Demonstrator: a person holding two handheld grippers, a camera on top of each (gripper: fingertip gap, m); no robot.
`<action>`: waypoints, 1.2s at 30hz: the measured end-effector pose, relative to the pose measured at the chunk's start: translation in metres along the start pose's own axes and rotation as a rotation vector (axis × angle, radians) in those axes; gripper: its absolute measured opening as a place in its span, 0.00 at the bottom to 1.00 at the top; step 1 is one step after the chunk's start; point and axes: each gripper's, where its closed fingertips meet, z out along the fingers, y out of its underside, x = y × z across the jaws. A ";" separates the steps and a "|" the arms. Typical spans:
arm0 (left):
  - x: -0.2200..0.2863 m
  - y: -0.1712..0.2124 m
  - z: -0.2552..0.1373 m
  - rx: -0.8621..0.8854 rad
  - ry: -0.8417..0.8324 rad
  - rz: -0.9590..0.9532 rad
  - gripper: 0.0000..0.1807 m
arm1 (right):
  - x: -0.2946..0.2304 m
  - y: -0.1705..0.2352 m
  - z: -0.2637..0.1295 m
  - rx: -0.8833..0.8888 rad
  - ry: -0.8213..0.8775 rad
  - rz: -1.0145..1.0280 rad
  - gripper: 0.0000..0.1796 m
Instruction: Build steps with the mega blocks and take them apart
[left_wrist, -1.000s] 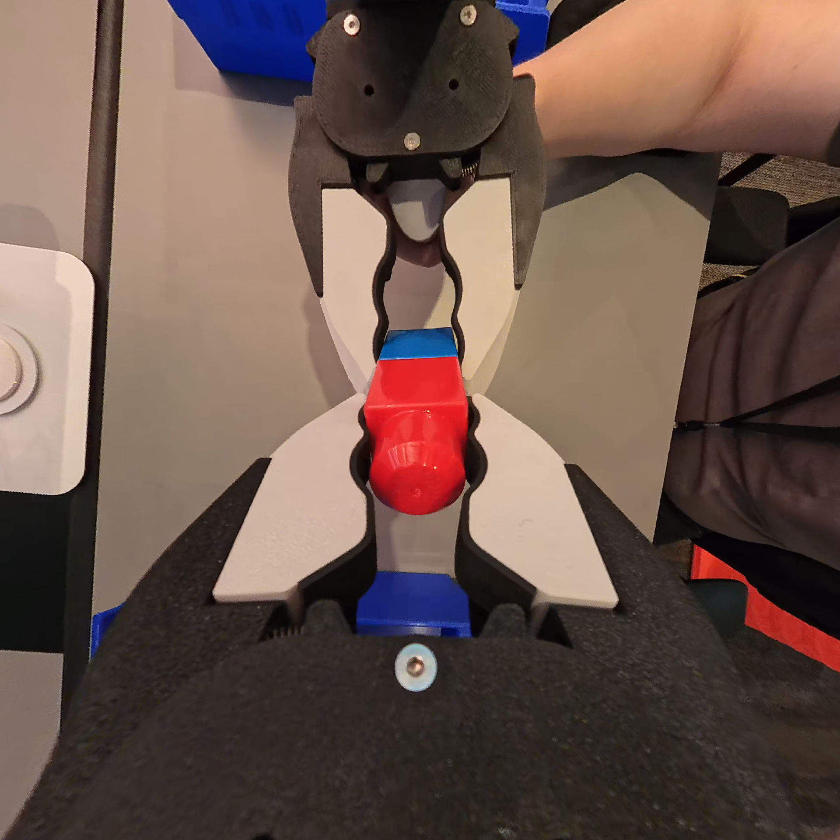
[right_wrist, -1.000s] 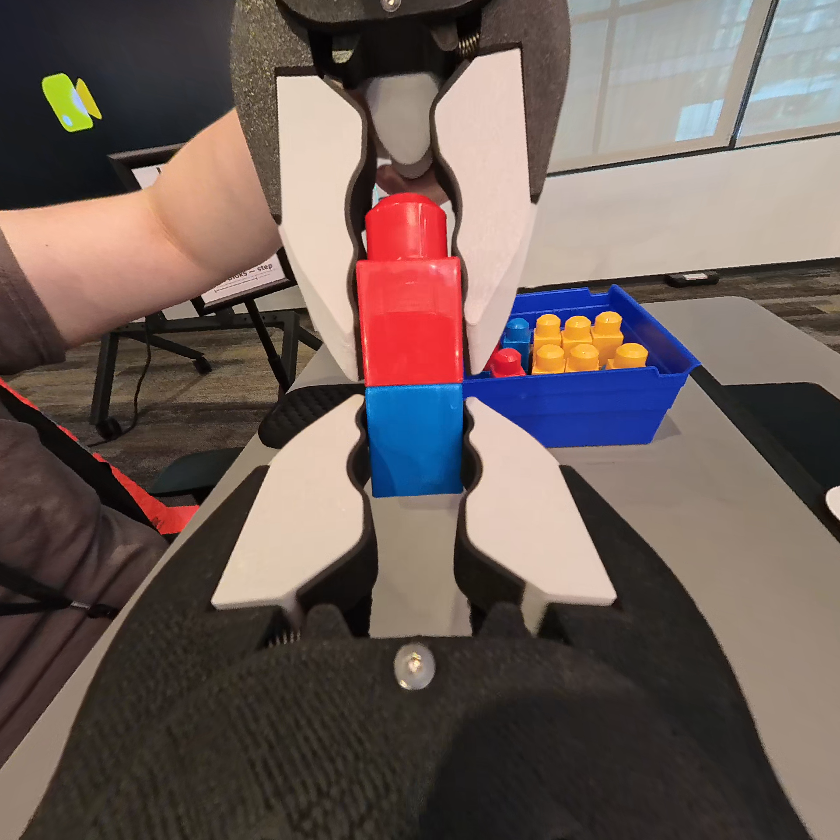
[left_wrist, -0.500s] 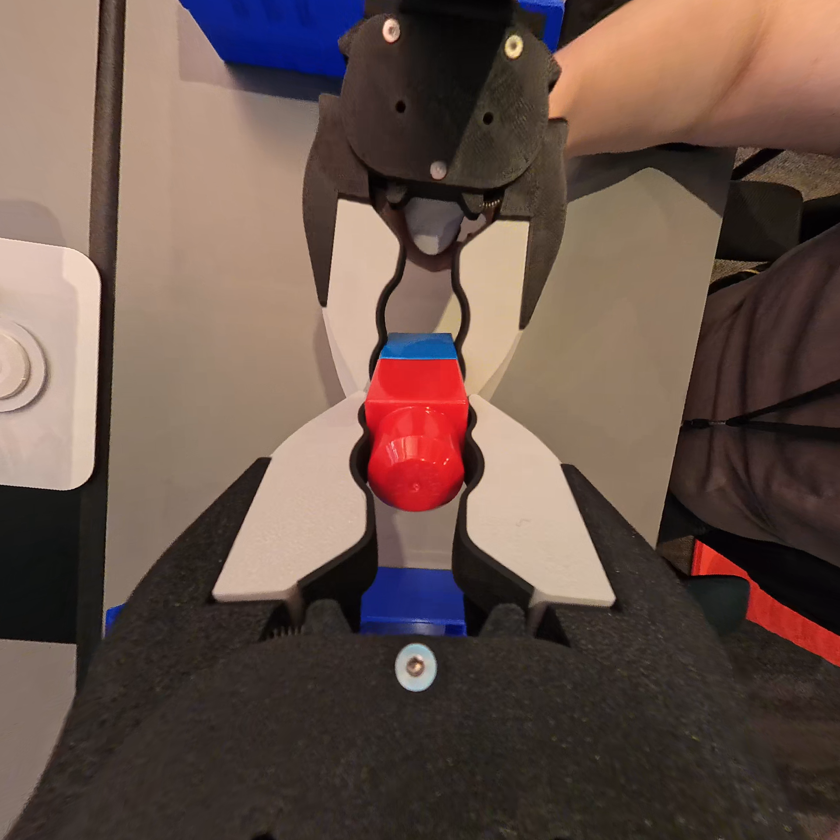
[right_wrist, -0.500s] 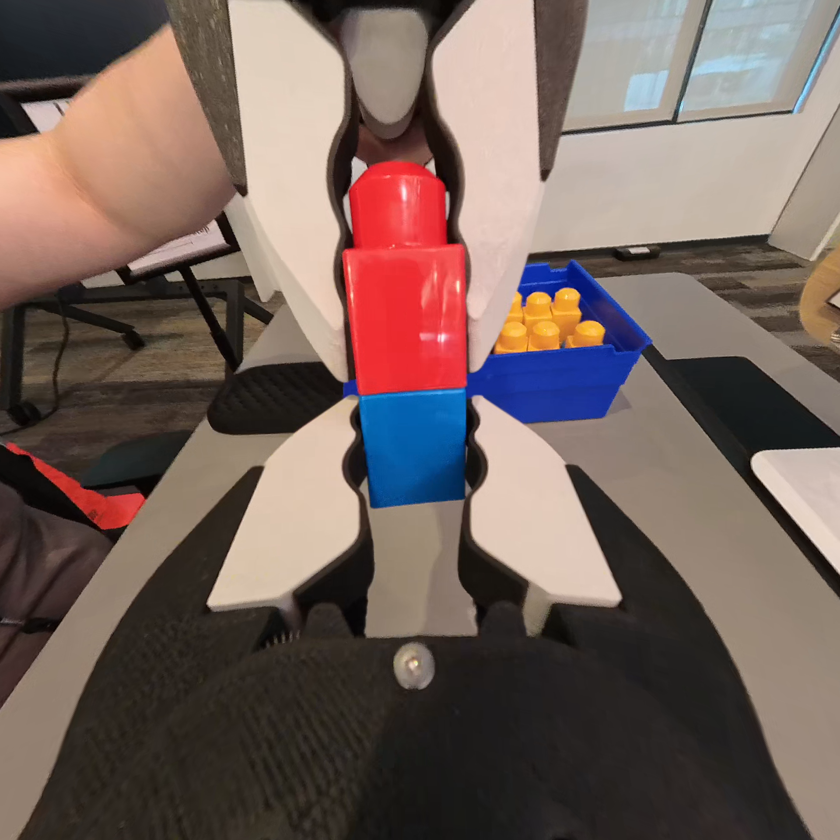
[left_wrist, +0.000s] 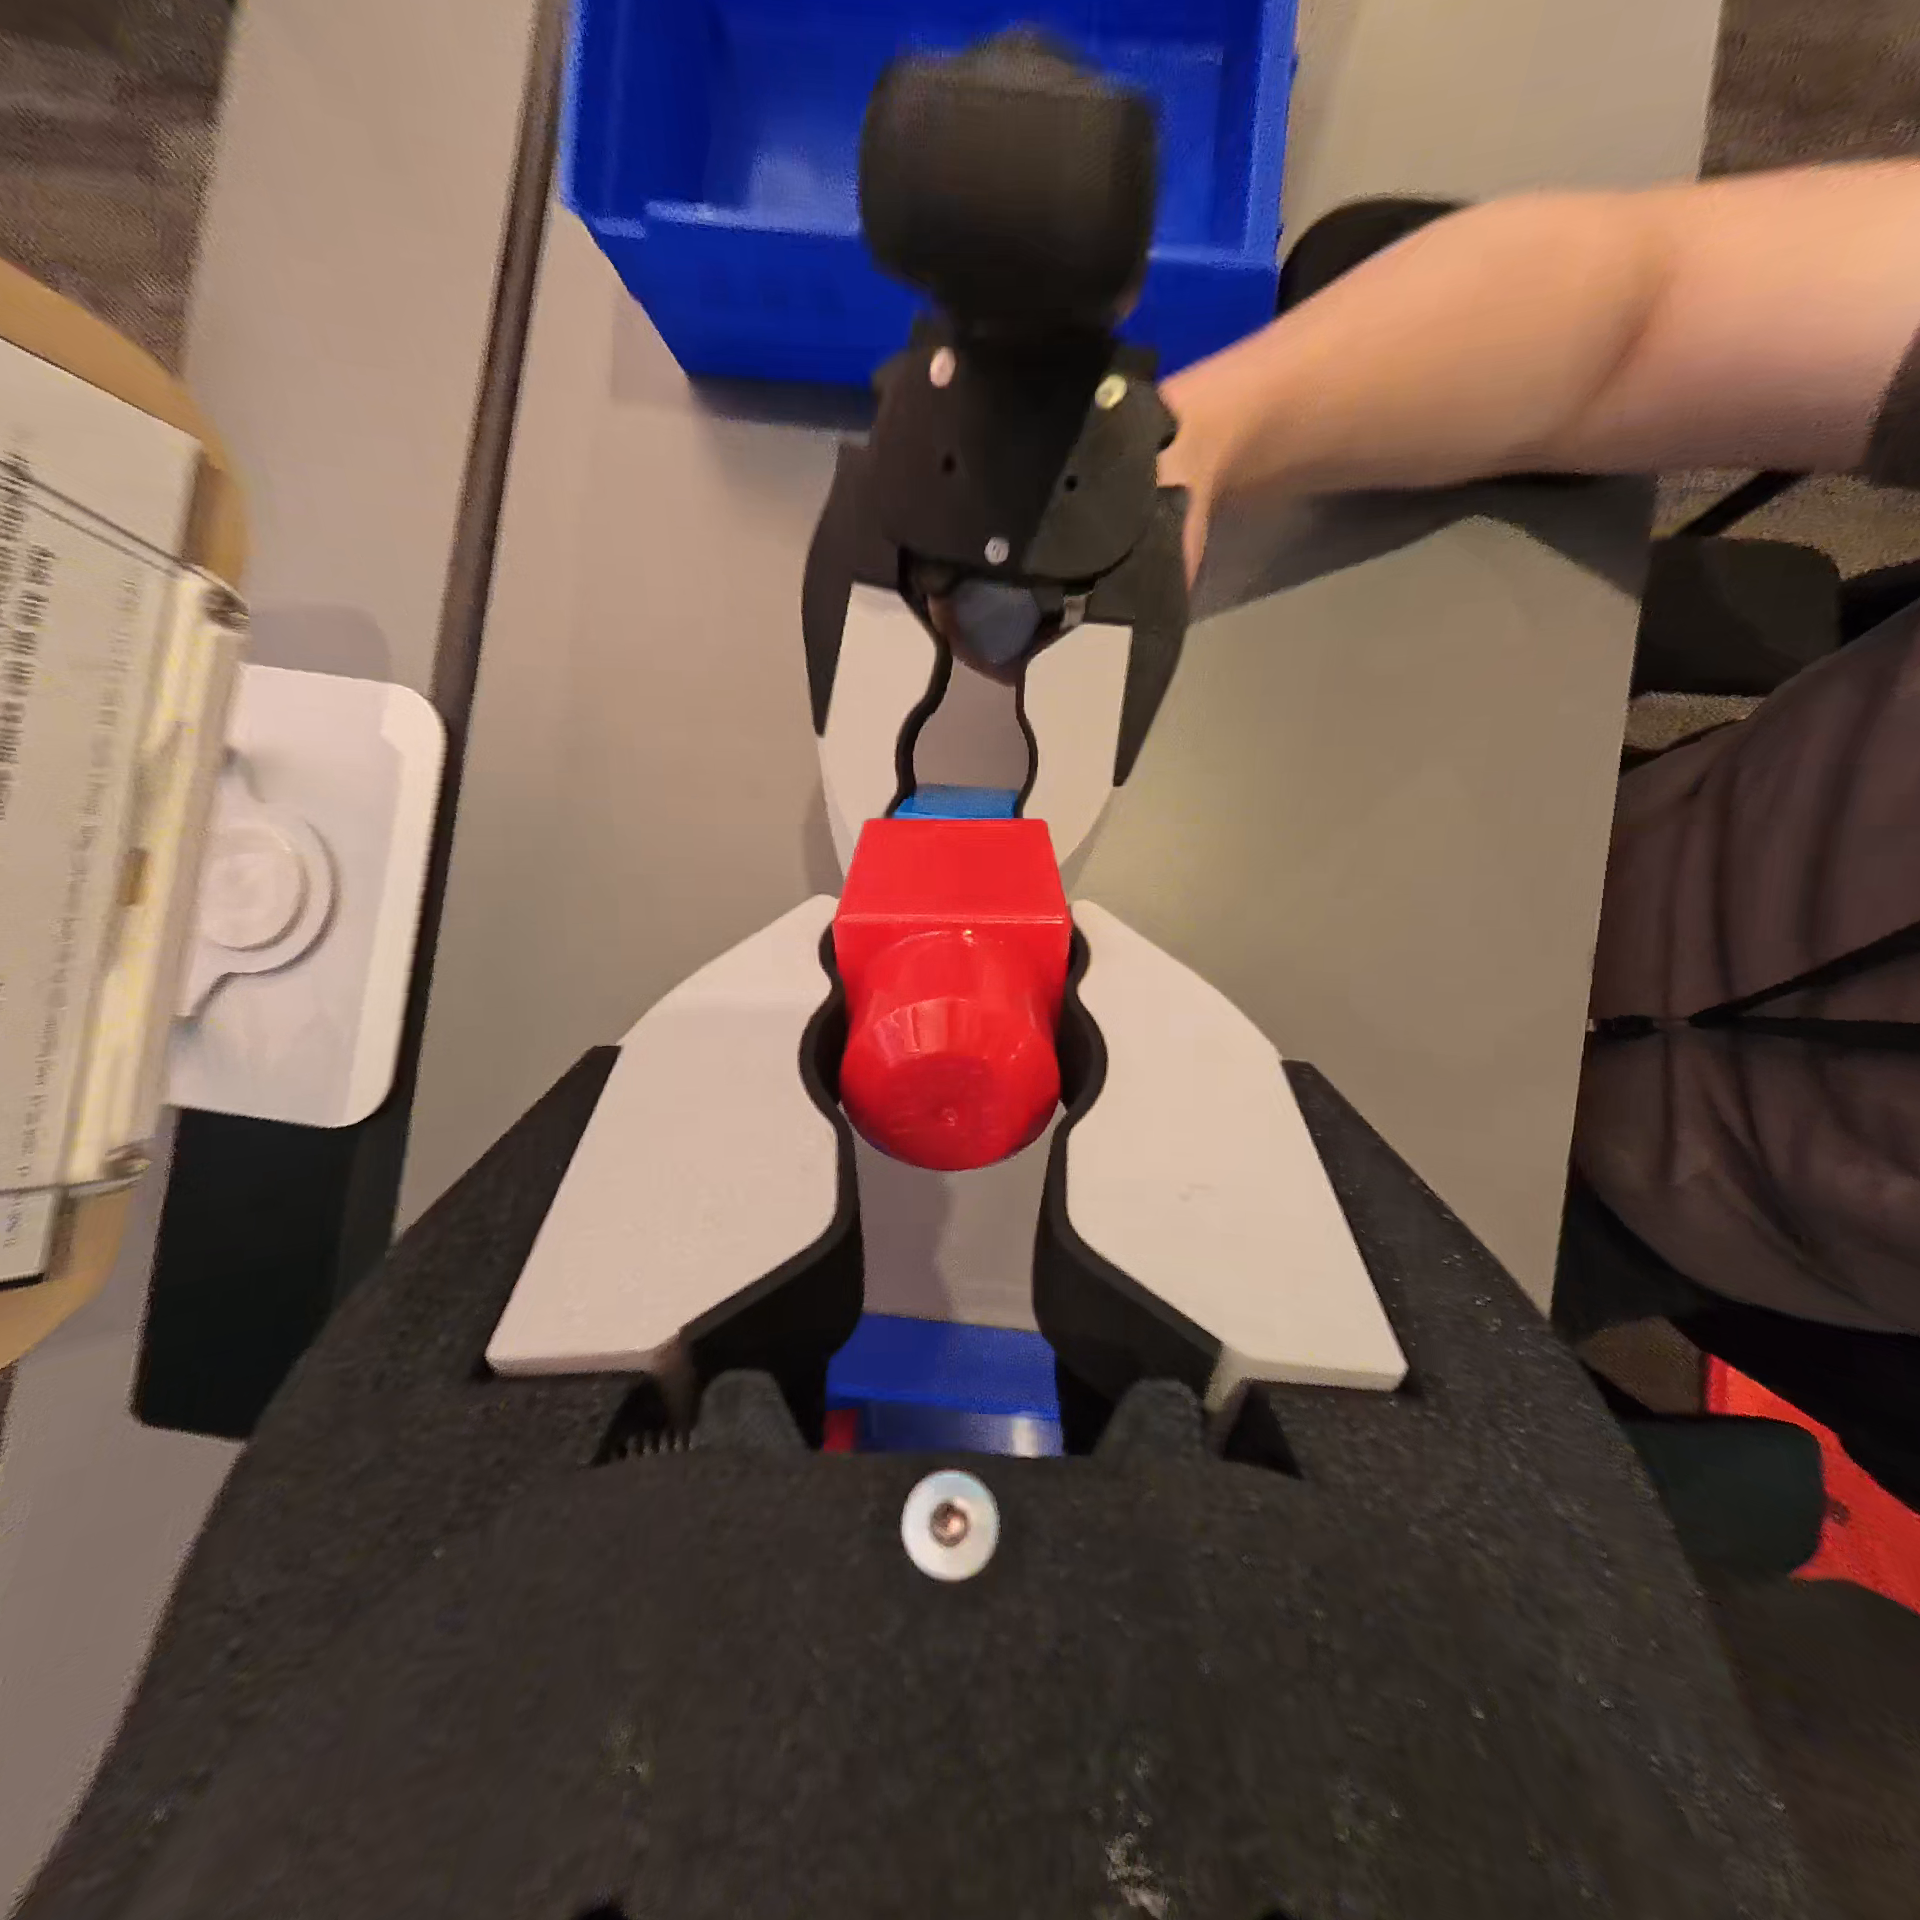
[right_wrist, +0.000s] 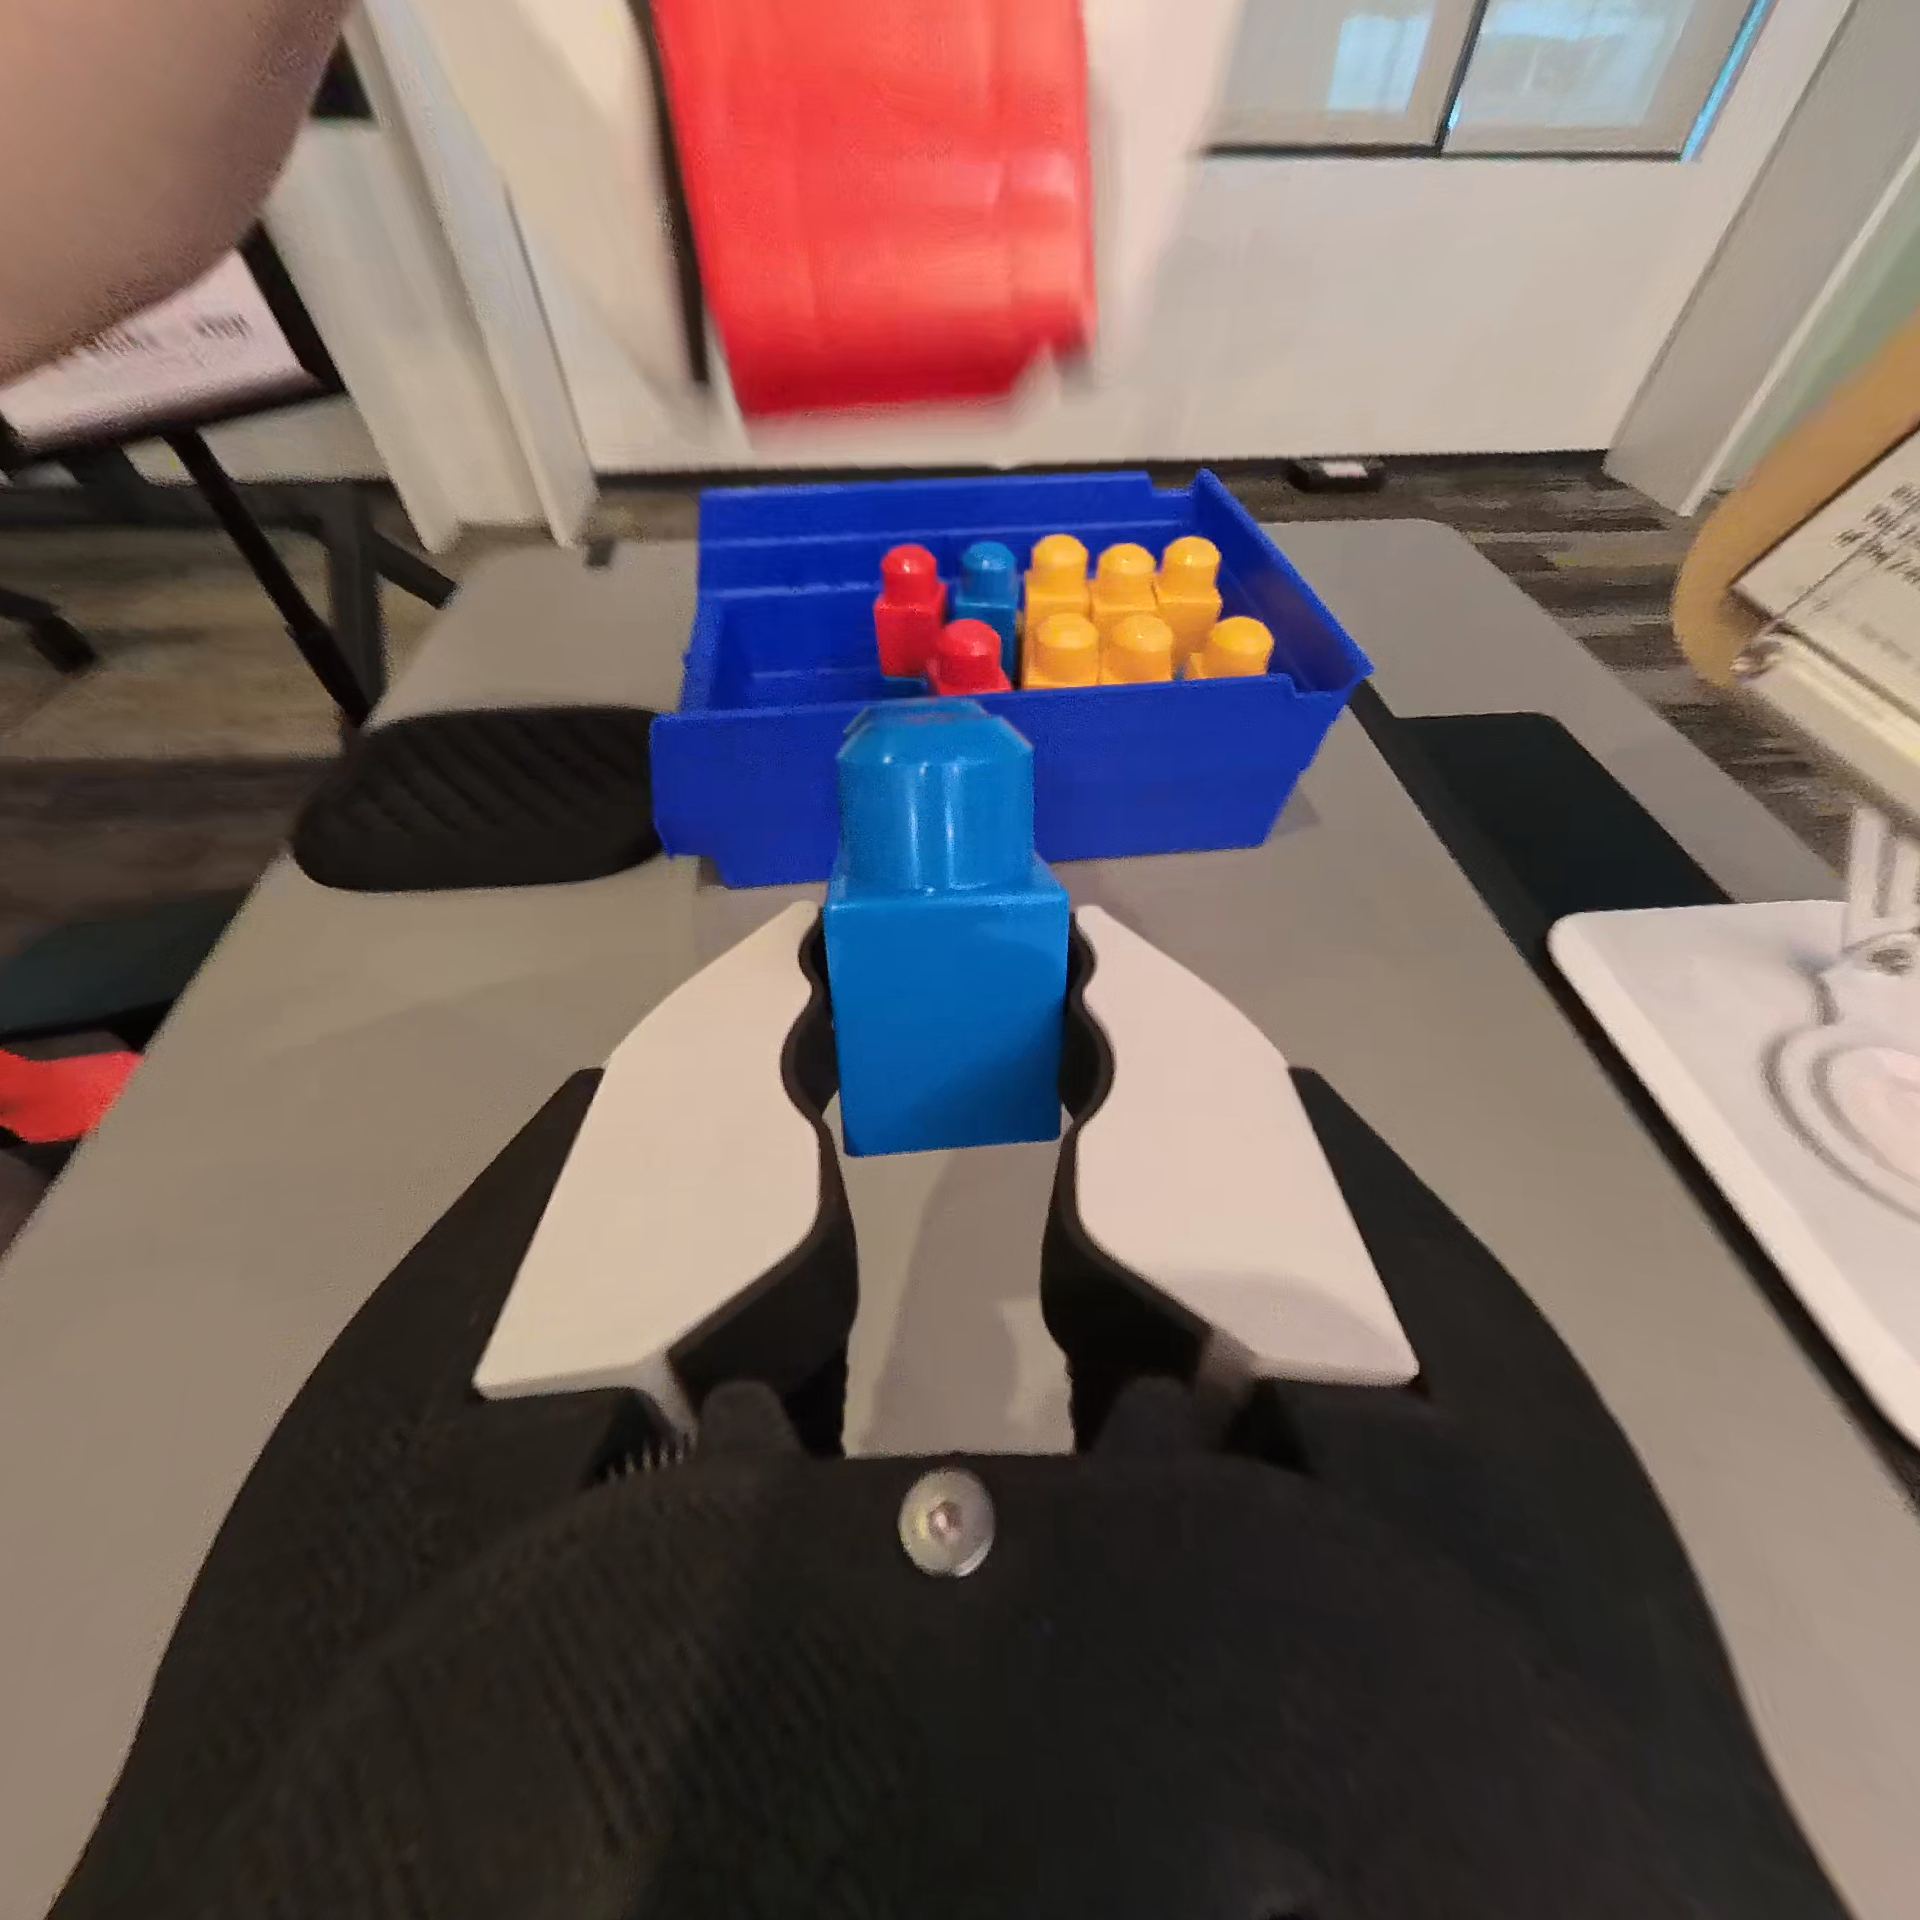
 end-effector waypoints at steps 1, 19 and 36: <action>-0.002 -0.001 -0.010 0.008 -0.025 0.012 0.20 | -0.001 0.000 0.001 0.019 -0.033 0.035 0.23; 0.039 -0.010 -0.025 0.490 -0.082 0.137 0.20 | 0.110 0.111 -0.305 -0.420 0.686 0.508 0.23; 0.038 0.027 -0.002 0.573 -0.047 0.081 0.20 | 0.173 0.221 -0.301 -0.515 0.893 0.931 0.35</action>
